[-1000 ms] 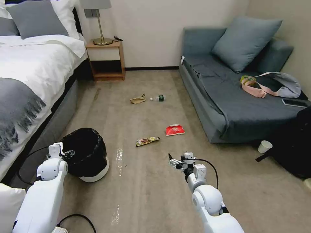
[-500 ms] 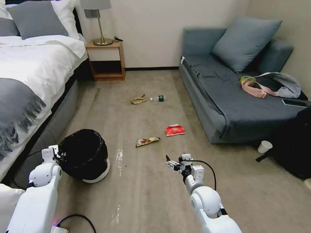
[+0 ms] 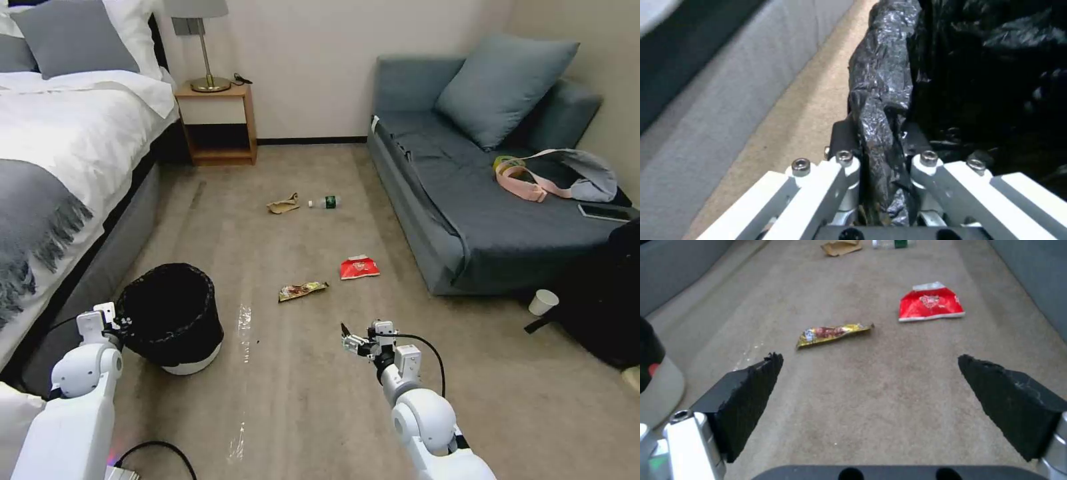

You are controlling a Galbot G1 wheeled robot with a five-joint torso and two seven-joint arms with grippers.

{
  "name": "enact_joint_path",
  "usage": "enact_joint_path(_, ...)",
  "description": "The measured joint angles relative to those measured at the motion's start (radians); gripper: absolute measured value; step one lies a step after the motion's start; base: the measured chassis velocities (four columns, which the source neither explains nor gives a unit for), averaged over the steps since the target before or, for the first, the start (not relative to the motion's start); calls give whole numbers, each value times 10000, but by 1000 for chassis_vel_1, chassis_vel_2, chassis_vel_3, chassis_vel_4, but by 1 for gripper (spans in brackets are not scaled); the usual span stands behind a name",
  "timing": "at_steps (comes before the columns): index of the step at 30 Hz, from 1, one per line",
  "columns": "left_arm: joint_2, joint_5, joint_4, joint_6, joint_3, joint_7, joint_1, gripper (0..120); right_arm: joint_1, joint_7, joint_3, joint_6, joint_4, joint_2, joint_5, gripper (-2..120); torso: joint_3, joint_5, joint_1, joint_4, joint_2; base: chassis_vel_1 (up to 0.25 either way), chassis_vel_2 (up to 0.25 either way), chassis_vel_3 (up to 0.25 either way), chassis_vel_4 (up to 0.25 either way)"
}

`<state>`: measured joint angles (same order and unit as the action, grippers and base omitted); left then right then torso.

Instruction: Pick up the trash bin, then pick up the garbage on the floor and place it into the trash bin.

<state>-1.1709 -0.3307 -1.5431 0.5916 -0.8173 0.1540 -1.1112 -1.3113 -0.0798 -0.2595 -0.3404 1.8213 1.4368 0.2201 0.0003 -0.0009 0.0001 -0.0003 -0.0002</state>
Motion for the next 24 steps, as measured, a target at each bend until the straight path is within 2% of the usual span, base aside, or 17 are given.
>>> enact_joint_path(4, -88, 83, -1182, -54, -370, 57, -673, 4, -85, -1, 22, 46, 61, 9, 46, 100, 0, 7, 0, 3, 0, 0, 0, 0, 0)
enact_joint_path(5, -88, 83, -1182, -54, -370, 57, -673, 4, -85, -1, 22, 46, 61, 9, 46, 100, 0, 7, 0, 3, 0, 0, 0, 0, 0)
enact_joint_path(8, -226, 178, -1917, -61, -619, 183, -1066, 4, -117, 2, 54, 30, 156, 1, 170, 100, -1, 7, 0, 4, 0, 0, 0, 0, 0)
enact_joint_path(10, -269, 223, -2096, -73, -690, 187, -1174, 4, -131, 3, 77, 31, 186, 4, 178, 100, -1, 9, -1, 3, 0, 0, 0, 0, 0)
enact_joint_path(13, -541, 481, -2802, -208, -1019, 122, -1638, 4, -183, 13, 129, 98, 238, 14, 126, 100, -2, 9, 0, 2, 0, 0, 0, 0, 0)
enact_joint_path(14, -541, 481, -2802, -208, -1019, 122, -1638, 4, -183, 13, 129, 98, 238, 14, 126, 100, -2, 9, 0, 2, 0, 0, 0, 0, 0)
enact_joint_path(18, -1030, 539, -3507, -337, -1505, 92, -2194, 4, -251, 76, 147, 321, 248, -18, 62, 100, -2, 9, 0, 3, 1, 0, 0, 0, 0)
enact_joint_path(24, -1341, 606, -3918, -447, -1748, 97, -2543, 4, -277, 233, 138, 488, 257, -75, 12, 100, -3, 10, -1, 4, 1, 0, 0, 0, 0)
